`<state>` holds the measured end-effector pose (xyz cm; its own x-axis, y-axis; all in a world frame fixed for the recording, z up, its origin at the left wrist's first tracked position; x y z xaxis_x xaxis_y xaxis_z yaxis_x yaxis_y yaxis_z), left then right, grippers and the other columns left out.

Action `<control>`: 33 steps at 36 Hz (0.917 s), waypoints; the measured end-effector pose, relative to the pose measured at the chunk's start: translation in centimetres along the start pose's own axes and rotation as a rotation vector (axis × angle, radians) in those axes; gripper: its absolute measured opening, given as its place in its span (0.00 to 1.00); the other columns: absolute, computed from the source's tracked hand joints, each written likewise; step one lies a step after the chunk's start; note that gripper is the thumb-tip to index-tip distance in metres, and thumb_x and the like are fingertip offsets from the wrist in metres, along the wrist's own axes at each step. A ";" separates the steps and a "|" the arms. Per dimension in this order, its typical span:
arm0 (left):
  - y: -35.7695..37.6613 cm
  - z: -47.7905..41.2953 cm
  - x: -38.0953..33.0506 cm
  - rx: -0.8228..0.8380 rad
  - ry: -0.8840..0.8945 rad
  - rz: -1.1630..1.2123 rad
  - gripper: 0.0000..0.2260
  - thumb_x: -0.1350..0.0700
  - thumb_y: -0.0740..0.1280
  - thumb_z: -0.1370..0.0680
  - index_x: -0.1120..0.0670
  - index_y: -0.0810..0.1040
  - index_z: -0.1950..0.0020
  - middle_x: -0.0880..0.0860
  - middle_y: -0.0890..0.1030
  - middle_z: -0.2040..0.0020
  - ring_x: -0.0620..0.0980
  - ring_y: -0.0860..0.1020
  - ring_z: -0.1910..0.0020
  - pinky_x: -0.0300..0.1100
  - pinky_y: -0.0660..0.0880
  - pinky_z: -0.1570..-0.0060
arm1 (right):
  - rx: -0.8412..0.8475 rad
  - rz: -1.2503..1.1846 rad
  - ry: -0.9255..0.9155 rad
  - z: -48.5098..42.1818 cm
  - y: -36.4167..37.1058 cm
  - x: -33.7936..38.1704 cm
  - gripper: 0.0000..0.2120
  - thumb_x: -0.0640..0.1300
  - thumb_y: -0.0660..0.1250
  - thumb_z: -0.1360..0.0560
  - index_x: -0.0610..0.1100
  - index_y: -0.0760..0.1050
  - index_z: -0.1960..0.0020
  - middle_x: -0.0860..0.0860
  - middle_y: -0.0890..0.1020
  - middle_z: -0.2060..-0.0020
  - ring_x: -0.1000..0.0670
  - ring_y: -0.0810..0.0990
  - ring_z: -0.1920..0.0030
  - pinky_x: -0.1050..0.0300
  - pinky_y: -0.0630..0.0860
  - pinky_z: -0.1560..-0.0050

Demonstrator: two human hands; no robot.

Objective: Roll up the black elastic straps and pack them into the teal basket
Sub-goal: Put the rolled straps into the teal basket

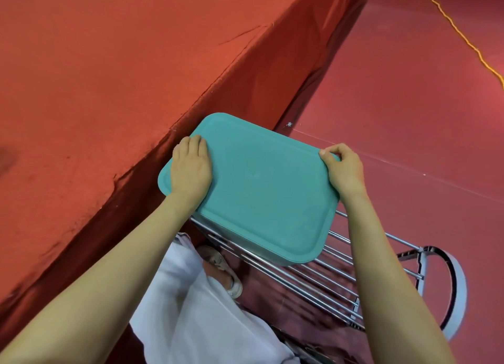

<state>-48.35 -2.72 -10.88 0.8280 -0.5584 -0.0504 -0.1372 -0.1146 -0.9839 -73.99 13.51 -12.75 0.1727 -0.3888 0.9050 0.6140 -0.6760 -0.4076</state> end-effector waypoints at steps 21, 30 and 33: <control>0.8 2.8 -2.1 0.101 -0.092 0.069 0.34 0.36 0.47 0.21 0.58 0.51 0.23 0.56 0.50 0.22 0.53 0.45 0.23 0.54 0.40 0.25 | -0.008 0.763 -0.158 1.7 1.9 1.8 0.23 0.54 0.51 0.18 0.44 0.65 0.28 0.44 0.61 0.25 0.46 0.51 0.23 0.37 0.47 0.28; 0.8 2.4 -0.3 0.192 -0.001 0.078 0.42 0.26 0.44 0.28 0.51 0.49 0.22 0.51 0.48 0.21 0.48 0.44 0.23 0.47 0.41 0.25 | 0.346 0.970 -0.473 8.0 6.9 1.9 0.35 0.69 0.42 0.23 0.55 0.41 0.22 0.52 0.42 0.22 0.49 0.36 0.23 0.36 0.34 0.28; 0.6 3.0 -0.2 0.125 -0.024 0.099 0.42 0.25 0.43 0.30 0.48 0.53 0.22 0.54 0.50 0.21 0.50 0.47 0.23 0.48 0.42 0.25 | 0.321 0.982 -0.474 7.8 6.8 1.8 0.36 0.70 0.41 0.24 0.55 0.41 0.22 0.52 0.42 0.22 0.49 0.36 0.23 0.35 0.33 0.28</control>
<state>-46.90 -0.20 -11.93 0.8271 -0.5416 -0.1506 -0.1512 0.0437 -0.9875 -63.47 13.10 -12.95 0.9202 -0.3397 0.1944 0.2096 0.0080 -0.9778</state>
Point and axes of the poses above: each hand's wrist, its own z-axis away from the middle knuckle, its own y-axis out of the palm, x = y × z, the point moved 4 cm from there along -z, towards the middle knuckle
